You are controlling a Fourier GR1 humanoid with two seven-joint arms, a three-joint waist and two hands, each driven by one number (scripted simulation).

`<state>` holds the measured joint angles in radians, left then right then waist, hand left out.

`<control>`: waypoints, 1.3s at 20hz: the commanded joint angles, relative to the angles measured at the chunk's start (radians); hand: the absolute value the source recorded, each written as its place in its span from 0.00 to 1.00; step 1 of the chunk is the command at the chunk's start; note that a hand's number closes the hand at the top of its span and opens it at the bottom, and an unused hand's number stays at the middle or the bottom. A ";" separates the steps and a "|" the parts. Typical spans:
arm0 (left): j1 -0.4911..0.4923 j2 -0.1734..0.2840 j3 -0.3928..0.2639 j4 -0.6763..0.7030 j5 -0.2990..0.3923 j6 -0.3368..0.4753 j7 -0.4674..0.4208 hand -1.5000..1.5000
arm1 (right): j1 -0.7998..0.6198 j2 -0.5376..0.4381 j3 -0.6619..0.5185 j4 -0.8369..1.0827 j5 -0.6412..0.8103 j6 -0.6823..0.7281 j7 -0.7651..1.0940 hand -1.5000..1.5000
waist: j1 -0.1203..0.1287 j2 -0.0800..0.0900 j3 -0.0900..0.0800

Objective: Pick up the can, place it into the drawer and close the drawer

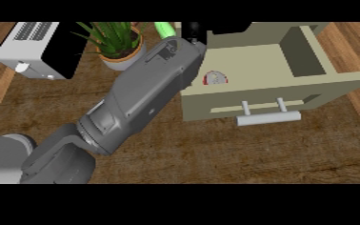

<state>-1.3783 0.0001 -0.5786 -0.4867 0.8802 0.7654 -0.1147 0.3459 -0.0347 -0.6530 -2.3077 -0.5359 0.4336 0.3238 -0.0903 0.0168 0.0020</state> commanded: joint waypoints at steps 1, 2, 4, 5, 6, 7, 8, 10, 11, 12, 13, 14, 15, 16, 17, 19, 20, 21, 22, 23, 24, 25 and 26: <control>-0.023 0.000 0.000 0.020 0.044 -0.006 -0.006 0.00 | -0.009 -0.033 -0.028 0.043 -0.019 0.021 -0.009 0.00 | 0.006 0.000 0.000; 0.022 0.000 -0.028 0.011 0.045 0.014 -0.046 0.00 | 0.002 -0.011 -0.022 0.015 -0.021 0.004 0.003 0.00 | 0.002 0.000 0.000; -0.022 0.000 -0.033 0.034 0.063 0.025 -0.036 0.00 | -0.040 -0.027 -0.005 0.030 0.004 -0.005 0.005 0.00 | -0.010 0.007 0.000; -0.035 0.000 -0.026 0.046 0.068 0.026 -0.042 0.00 | -0.034 -0.021 -0.004 0.033 -0.002 0.009 -0.007 0.00 | -0.012 0.007 0.000; -0.023 0.000 -0.027 0.031 0.086 0.039 -0.042 0.00 | -0.019 -0.012 -0.003 -0.009 -0.008 -0.008 0.016 0.00 | -0.010 0.004 0.000; 0.020 0.000 -0.041 0.026 0.082 0.022 -0.077 0.00 | 0.015 0.032 -0.001 0.040 0.028 0.046 -0.060 0.00 | -0.004 0.002 0.001; 0.031 0.000 -0.029 0.000 0.107 0.033 -0.090 0.00 | 0.005 -0.026 -0.022 -0.004 -0.043 0.016 0.016 0.00 | 0.000 -0.001 -0.001; 0.009 0.000 -0.028 0.018 0.121 0.025 -0.104 0.00 | -0.036 -0.060 -0.044 0.010 -0.019 0.020 -0.018 0.00 | -0.010 0.004 0.000; -0.015 0.000 -0.032 0.033 0.116 0.029 -0.091 0.00 | -0.051 -0.047 -0.045 -0.011 0.053 0.028 -0.066 0.00 | -0.006 0.005 0.000; 0.007 0.000 -0.032 0.016 0.115 0.034 -0.131 0.00 | -0.058 -0.079 -0.056 -0.067 0.075 0.038 -0.074 0.00 | -0.008 0.004 -0.001; -0.033 0.000 -0.020 0.048 0.112 0.016 -0.094 0.00 | -0.069 -0.086 -0.065 -0.075 0.135 0.040 -0.096 0.00 | 0.007 0.004 -0.001; -0.031 0.000 -0.036 0.008 0.128 0.044 -0.101 0.00 | -0.070 -0.088 -0.057 -0.046 0.191 0.084 -0.146 0.00 | -0.005 0.006 0.001; -0.027 0.000 -0.030 0.006 0.139 0.046 -0.117 0.00 | -0.083 -0.109 -0.057 -0.072 0.188 0.093 -0.157 0.00 | -0.012 0.008 0.000; -0.027 0.000 -0.018 0.017 0.143 0.016 -0.134 0.00 | -0.084 -0.074 -0.017 -0.097 0.216 0.095 -0.163 0.00 | 0.002 0.007 0.000; 0.005 0.000 -0.024 0.015 0.145 -0.007 -0.168 0.00 | -0.128 -0.102 -0.018 -0.037 0.228 0.092 -0.178 0.00 | 0.016 0.008 0.000; -0.026 0.000 -0.026 0.010 0.147 -0.003 -0.155 0.00 | -0.125 -0.065 0.021 -0.121 0.299 0.087 -0.194 0.00 | 0.026 0.002 -0.001; -0.032 0.000 -0.040 -0.011 0.168 0.035 -0.160 0.00 | -0.148 -0.067 0.055 -0.122 0.336 0.089 -0.194 0.00 | 0.009 0.008 0.000; -0.011 0.000 -0.017 0.017 0.154 -0.012 -0.196 0.00 | -0.159 -0.037 0.088 -0.129 0.399 0.068 -0.193 0.00 | 0.042 0.005 -0.001; -0.054 0.000 -0.015 0.012 0.165 0.012 -0.168 0.00 | -0.195 -0.069 0.088 -0.100 0.426 0.071 -0.212 0.00 | 0.041 0.004 -0.001; -0.047 0.000 -0.027 -0.010 0.166 0.032 -0.182 0.00 | -0.192 -0.064 0.128 -0.142 0.501 0.074 -0.199 0.00 | 0.043 0.005 -0.001; -0.044 0.000 -0.038 -0.031 0.171 0.045 -0.183 0.00 | -0.223 -0.072 0.141 -0.100 0.551 0.075 -0.231 0.00 | 0.052 0.002 -0.001; -0.052 0.000 -0.015 0.020 0.170 0.022 -0.201 0.00 | -0.234 -0.085 0.148 -0.105 0.567 0.076 -0.234 0.00 | 0.046 0.005 -0.001; -0.029 0.000 -0.058 -0.038 0.175 0.042 -0.175 0.00 | -0.266 -0.085 0.201 -0.120 0.625 0.054 -0.182 0.00 | 0.059 -0.001 -0.002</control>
<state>-1.4133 0.0000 -0.6103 -0.4926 1.0431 0.7914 -0.2895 0.1454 -0.1095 -0.5367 -2.4039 -0.0696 0.5056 0.1221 -0.0496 0.0200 0.0010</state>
